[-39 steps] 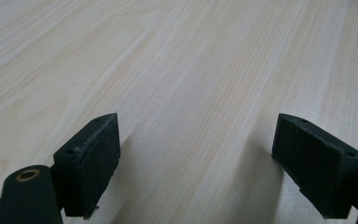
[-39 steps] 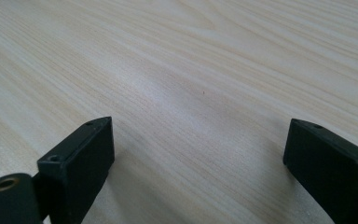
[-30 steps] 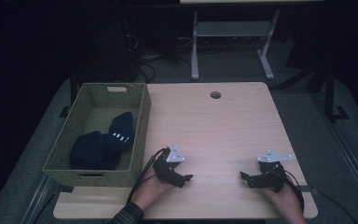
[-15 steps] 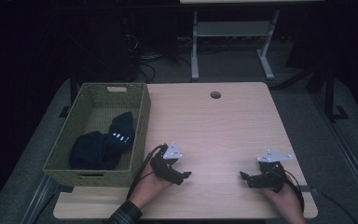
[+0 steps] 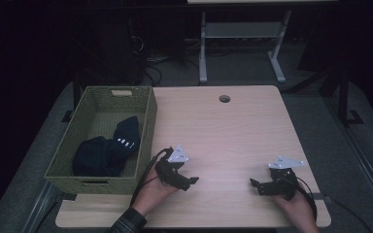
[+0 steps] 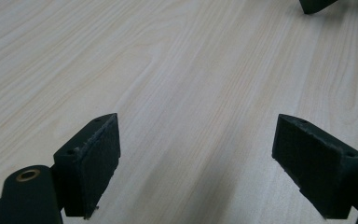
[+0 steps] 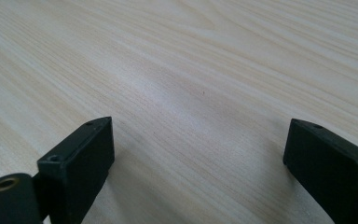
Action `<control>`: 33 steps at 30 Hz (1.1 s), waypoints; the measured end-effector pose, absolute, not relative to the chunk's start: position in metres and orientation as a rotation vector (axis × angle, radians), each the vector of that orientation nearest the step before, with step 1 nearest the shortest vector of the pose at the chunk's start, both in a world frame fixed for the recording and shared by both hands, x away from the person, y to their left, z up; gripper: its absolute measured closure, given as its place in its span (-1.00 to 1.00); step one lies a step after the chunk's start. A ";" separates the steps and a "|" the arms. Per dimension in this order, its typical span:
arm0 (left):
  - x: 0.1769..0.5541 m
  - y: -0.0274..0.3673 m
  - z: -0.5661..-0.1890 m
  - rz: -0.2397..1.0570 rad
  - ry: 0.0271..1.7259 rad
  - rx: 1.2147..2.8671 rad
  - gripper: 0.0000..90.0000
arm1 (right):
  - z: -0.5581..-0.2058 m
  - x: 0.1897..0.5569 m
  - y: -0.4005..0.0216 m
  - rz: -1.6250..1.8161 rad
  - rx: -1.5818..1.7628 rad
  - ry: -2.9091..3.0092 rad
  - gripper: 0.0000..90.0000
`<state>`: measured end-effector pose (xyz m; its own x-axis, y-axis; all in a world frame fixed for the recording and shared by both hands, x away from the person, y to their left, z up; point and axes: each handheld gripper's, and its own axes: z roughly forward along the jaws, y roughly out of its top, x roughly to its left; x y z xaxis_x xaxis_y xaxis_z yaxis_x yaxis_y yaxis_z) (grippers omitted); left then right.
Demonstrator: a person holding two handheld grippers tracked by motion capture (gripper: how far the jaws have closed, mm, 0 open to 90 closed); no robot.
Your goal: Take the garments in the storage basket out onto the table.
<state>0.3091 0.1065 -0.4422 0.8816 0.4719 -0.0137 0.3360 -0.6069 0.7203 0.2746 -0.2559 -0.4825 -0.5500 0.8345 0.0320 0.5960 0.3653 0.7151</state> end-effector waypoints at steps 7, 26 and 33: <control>0.309 0.106 -0.438 0.219 0.567 2.284 -0.67 | -0.483 0.275 -0.256 0.990 1.255 2.297 -0.82; 0.310 0.106 -0.428 0.180 0.554 2.293 -0.67 | -0.483 0.275 -0.256 0.992 1.255 2.294 -0.82; 0.310 0.106 -0.423 0.162 0.547 2.301 -0.67 | -0.483 0.275 -0.256 0.990 1.256 2.296 -0.82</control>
<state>0.3101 0.1064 -0.4234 0.9006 0.4322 -0.0466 0.3366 -0.6257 0.7037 0.2746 -0.2560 -0.4825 -0.5504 0.8343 0.0315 0.5956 0.3659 0.7151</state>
